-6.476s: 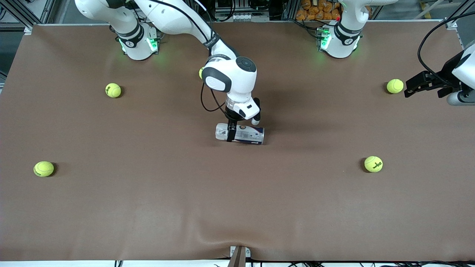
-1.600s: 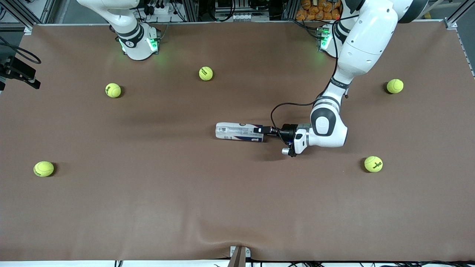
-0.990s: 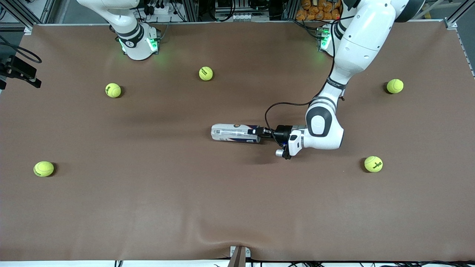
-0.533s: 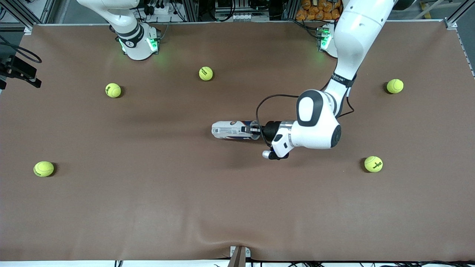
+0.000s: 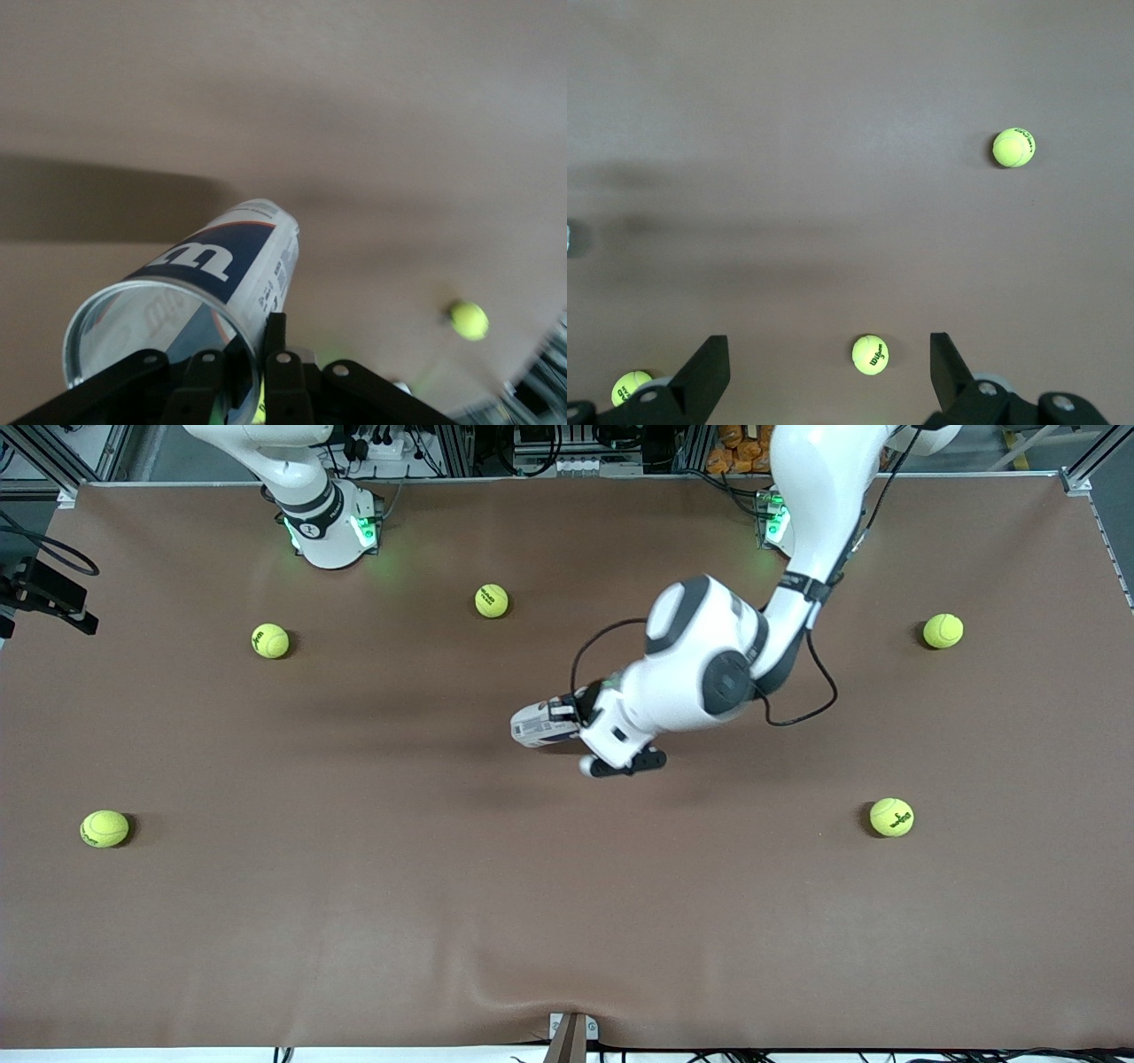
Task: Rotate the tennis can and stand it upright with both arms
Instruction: 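Lift and rotate the can upright with the left gripper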
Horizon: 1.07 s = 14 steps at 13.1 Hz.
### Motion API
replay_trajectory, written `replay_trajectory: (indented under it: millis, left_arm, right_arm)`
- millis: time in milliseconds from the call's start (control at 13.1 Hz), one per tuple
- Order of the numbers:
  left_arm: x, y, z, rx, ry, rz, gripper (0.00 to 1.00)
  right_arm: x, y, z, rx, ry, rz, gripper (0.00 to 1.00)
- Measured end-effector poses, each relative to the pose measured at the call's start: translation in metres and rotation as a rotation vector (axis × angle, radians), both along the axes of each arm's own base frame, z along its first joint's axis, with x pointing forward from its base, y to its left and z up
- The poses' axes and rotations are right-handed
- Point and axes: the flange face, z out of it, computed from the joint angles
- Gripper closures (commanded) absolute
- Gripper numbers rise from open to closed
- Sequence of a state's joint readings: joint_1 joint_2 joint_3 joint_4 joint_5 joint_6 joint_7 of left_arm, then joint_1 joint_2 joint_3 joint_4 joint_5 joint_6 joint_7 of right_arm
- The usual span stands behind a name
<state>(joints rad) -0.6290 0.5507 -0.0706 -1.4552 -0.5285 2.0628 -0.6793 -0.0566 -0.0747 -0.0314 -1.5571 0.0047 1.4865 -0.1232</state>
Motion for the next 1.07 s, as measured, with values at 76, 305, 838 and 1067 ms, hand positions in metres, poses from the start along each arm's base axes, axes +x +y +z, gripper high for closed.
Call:
replay_trajectory:
  millis: [76,305,838,1067]
  left_arm:
    - [-0.012,-0.013,0.010,0.074,-0.018,0.010,1.00]
    - [-0.066,-0.053,0.028,0.326,-0.113,-0.042,1.00]
    - [-0.088,-0.073,0.015,0.469,-0.165,-0.021,1.00]
    - [-0.091,-0.081,-0.004,0.473,-0.161,-0.029,1.00]
  right_arm:
    - [0.000,0.000,0.000,0.000,0.000,0.000,0.00]
    - [0.000,-0.001,0.000,0.000,0.000,-0.001,0.00]
    - [0.000,-0.001,0.000,0.000,0.000,-0.001,0.00]
    - [0.000,-0.001,0.000,0.000,0.000,-0.002,0.00]
